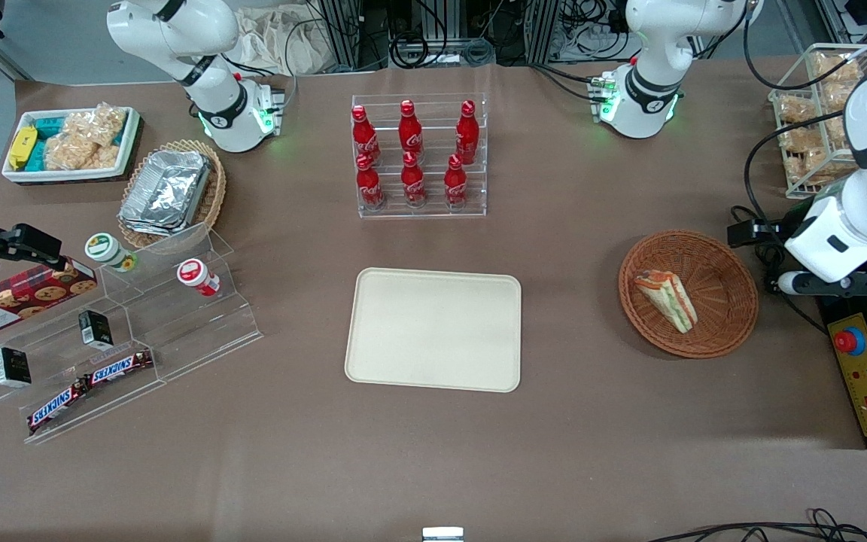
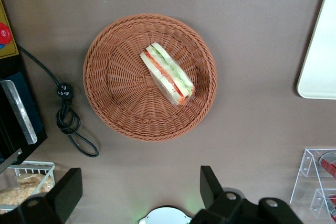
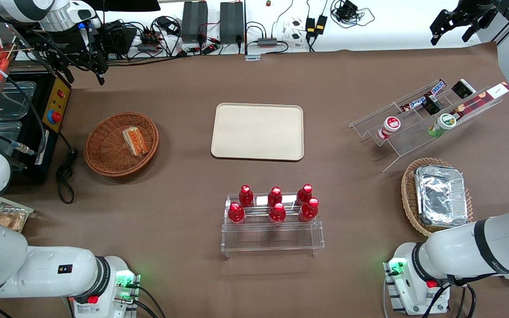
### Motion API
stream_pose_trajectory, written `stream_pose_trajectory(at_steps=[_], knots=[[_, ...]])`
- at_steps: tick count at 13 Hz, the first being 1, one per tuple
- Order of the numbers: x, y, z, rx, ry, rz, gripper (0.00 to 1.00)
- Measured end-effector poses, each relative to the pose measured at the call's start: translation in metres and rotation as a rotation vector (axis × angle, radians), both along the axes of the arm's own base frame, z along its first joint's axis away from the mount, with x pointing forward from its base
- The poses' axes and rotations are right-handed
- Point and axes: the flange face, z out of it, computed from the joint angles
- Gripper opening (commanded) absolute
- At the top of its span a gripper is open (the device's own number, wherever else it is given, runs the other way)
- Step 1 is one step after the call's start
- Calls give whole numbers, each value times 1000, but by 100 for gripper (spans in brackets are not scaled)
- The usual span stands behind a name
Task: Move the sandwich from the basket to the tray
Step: 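Move the left gripper over the wicker basket and lower onto the sandwich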
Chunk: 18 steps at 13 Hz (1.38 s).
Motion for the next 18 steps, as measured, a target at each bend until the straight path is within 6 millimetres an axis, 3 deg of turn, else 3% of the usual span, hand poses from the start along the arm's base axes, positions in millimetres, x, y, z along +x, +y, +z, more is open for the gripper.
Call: stream_pose_trajectory(at_steps=[5,7,11,15,18], knots=[[4,10,-9,-2,13,15,99],[4,11,-25,0,41,16,99],[2,18,-100,20,18,104,99],[-21,19,-180,40,-28,231,99],[-26,12,-211,57,-58,357,99]])
